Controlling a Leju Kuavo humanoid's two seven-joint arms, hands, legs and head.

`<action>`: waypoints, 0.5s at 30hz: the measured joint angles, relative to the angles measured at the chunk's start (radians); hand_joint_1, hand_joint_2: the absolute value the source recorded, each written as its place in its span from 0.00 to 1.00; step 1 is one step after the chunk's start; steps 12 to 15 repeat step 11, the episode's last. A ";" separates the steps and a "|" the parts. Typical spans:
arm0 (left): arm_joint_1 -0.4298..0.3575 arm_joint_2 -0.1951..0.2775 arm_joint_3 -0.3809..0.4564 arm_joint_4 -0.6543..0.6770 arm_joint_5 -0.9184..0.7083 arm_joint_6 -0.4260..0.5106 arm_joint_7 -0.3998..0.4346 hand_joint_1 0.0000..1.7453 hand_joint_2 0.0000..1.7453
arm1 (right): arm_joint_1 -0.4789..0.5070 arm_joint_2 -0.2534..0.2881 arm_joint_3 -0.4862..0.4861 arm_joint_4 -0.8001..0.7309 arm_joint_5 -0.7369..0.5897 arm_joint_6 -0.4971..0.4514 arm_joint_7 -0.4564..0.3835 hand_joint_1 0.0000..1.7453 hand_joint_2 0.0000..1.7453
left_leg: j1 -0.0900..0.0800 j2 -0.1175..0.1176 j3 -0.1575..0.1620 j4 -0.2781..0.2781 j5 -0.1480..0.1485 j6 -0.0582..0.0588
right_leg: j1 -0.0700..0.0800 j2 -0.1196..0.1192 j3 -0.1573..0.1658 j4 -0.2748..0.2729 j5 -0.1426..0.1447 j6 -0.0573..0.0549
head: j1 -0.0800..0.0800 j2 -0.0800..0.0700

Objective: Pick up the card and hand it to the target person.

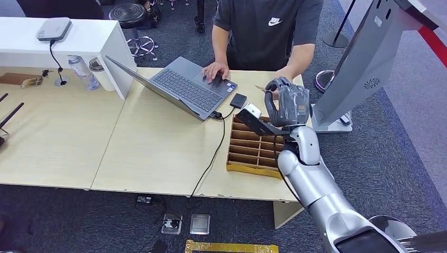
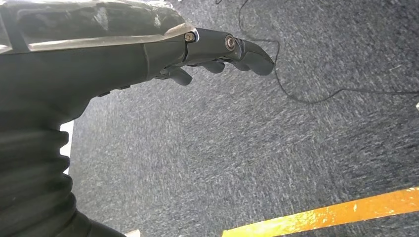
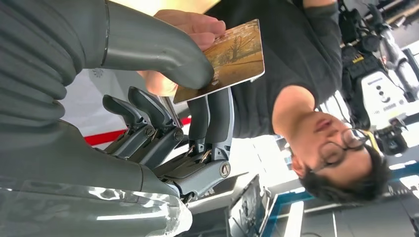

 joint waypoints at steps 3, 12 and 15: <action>0.000 0.000 0.000 0.000 0.001 0.000 0.002 0.00 1.00 | 0.000 0.004 0.000 0.022 0.007 0.000 0.001 0.31 1.00 | 0.000 0.000 0.000 0.000 0.000 0.000 | 0.000 0.000 0.000 0.000 0.000 0.000 | 0.000 0.000; 0.000 0.000 0.000 0.000 0.010 0.000 0.003 0.00 1.00 | 0.005 0.013 -0.004 0.038 0.065 -0.002 -0.012 0.00 1.00 | 0.000 0.000 0.000 0.000 0.000 0.000 | 0.000 0.000 0.000 0.000 0.000 0.000 | -0.002 0.000; 0.000 0.000 0.000 0.000 0.010 0.000 0.003 0.00 1.00 | 0.005 0.013 -0.004 0.038 0.065 -0.002 -0.012 0.00 1.00 | 0.000 0.000 0.000 0.000 0.000 0.000 | 0.000 0.000 0.000 0.000 0.000 0.000 | -0.002 0.000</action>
